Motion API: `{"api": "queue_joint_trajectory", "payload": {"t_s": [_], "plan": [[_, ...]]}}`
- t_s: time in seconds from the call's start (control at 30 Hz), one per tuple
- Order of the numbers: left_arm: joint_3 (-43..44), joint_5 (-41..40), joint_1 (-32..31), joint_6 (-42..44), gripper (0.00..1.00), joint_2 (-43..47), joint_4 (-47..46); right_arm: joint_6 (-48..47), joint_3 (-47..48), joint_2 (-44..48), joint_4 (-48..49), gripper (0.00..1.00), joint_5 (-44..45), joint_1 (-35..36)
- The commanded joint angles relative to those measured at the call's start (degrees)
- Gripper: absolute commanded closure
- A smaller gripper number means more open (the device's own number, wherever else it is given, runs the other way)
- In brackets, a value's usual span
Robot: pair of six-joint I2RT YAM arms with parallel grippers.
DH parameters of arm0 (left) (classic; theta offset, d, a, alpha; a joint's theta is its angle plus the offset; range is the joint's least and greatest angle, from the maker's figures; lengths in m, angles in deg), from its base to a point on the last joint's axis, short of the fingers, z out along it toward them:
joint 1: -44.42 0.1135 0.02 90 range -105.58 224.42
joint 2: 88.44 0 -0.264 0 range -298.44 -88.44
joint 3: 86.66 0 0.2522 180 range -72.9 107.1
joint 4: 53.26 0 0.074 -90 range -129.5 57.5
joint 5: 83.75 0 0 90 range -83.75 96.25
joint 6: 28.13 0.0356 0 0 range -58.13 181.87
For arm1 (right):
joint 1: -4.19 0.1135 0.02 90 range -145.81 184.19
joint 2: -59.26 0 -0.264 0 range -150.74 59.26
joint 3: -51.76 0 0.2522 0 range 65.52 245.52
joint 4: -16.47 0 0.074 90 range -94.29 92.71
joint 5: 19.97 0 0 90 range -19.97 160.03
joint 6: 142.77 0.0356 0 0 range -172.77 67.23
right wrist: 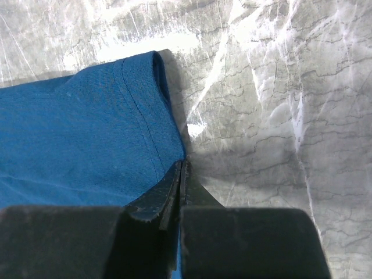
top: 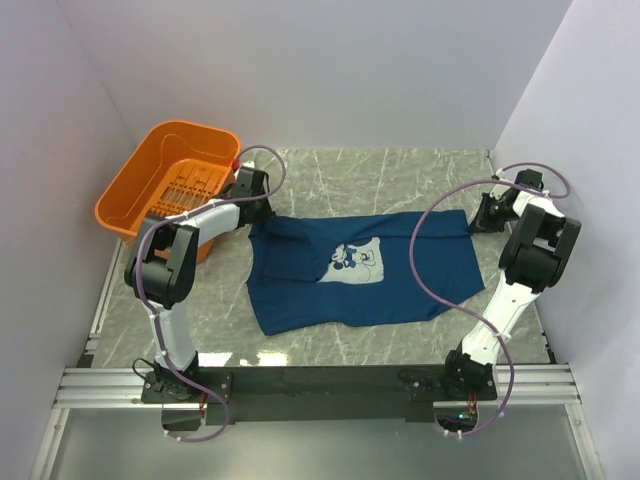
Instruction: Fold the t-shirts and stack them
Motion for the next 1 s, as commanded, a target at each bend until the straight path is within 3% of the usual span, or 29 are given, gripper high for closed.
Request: {"api": "queue_joint_trajectory", "payload": {"t_s": [0.0, 0.6, 0.8, 0.87, 0.97], "plan": [[3.5, 0.0, 0.9, 1.7, 0.99, -0.6, 0.2, -0.9, 1.1, 2.5, 0.8, 1.00, 1.5, -0.1], [10.6, -4.4, 2.6, 5.0, 0.96, -6.7, 4.9, -2.0, 3.1, 2.1, 1.0, 1.00, 3.9, -0.3], [13.9, -6.8, 2.6, 6.6, 0.77, -7.5, 7.7, -2.3, 3.5, 2.6, 0.8, 1.00, 3.9, -0.1], [13.7, -6.5, 2.5, 6.9, 0.68, -6.5, 7.5, -2.5, 2.9, 3.7, 1.1, 0.94, 4.0, -0.2], [12.7, -6.4, 2.4, 7.3, 0.63, -4.2, 7.0, -3.2, 2.0, 5.4, 1.5, 0.89, 4.5, -0.1]]}}
